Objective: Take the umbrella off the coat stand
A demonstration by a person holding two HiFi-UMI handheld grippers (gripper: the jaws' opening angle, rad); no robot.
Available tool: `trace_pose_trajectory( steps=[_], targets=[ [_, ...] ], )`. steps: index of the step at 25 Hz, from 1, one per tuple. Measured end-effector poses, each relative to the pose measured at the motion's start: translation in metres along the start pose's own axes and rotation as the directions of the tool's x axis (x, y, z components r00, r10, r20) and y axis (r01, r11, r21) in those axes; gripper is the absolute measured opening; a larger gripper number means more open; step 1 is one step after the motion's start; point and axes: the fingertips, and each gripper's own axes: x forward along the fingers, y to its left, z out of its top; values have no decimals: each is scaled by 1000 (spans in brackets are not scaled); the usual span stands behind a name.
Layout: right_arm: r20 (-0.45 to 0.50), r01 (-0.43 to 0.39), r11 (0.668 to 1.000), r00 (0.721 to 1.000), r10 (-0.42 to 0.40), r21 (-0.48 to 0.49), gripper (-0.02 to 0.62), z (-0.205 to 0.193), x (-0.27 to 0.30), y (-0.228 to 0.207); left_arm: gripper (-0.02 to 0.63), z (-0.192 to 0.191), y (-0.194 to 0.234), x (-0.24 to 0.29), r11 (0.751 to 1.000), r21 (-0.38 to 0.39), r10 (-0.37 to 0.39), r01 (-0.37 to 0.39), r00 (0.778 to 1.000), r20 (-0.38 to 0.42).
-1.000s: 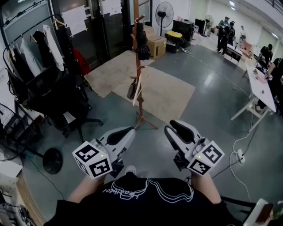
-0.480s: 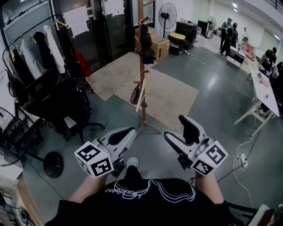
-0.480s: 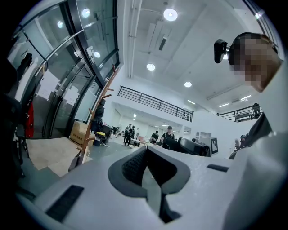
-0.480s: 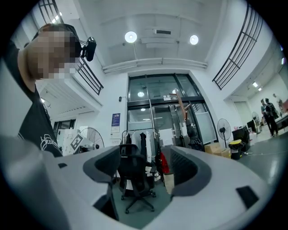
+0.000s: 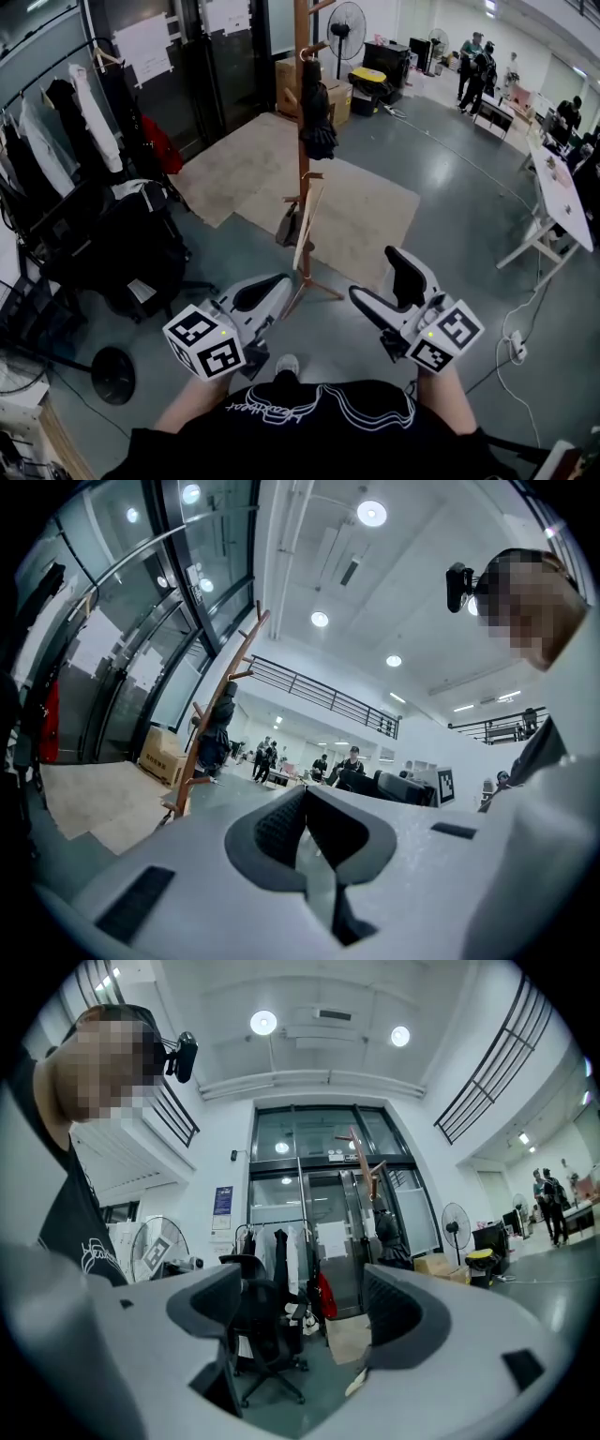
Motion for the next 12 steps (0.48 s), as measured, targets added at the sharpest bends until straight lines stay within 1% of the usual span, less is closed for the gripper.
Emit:
trace_pose_trajectory(
  steps=[6,12],
  targets=[
    [-14,29,1000,999,-28,5,419,3,72,-39,5,35,75,27,1000,-14,-17,17,1000,2],
    [-21,52,999,998,-52,6,421,-1,135,-81,6,58,145,56,999,-21,-35,35,999,-9]
  ],
)
